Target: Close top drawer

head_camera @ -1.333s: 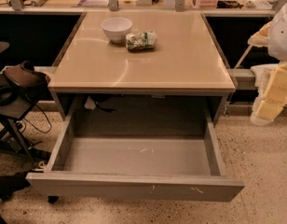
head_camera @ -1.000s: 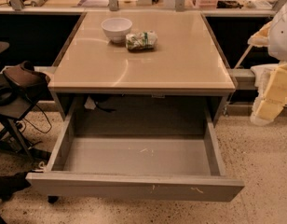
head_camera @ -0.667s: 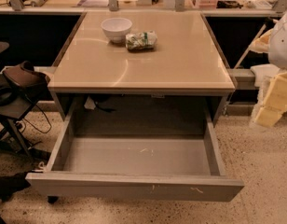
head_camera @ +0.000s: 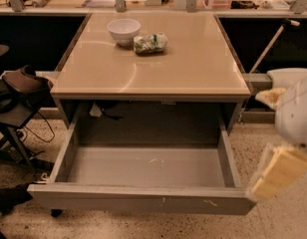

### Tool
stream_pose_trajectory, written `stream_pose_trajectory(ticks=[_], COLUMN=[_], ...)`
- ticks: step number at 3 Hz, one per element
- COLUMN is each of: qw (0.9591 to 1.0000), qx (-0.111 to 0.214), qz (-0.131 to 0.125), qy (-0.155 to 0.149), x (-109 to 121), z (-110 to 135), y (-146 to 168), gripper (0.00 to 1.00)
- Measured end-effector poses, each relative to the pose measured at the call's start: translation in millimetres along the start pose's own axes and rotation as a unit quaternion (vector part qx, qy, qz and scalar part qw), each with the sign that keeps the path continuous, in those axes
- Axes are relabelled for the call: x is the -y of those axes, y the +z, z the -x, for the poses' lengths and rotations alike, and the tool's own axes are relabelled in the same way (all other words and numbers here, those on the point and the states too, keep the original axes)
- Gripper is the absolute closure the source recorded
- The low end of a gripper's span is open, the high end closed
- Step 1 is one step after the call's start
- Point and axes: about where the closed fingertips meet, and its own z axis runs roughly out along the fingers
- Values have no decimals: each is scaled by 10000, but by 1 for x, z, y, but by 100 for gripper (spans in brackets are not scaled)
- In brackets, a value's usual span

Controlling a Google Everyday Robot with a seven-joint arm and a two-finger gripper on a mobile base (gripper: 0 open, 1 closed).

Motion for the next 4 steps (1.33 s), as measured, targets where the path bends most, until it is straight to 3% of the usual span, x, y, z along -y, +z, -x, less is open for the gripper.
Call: stream_pose_trajectory(ticks=[1,2,3,4], qw=[9993,9971,9971,9962], qx=[-190,-374,-374,-277], qz=[236,573,573,674], qy=[211,337,337,483], x=[-58,-84,-84,-111], z=[-27,-49,-49,-56], y=[29,52,52,74], gripper=[0,0,0,0])
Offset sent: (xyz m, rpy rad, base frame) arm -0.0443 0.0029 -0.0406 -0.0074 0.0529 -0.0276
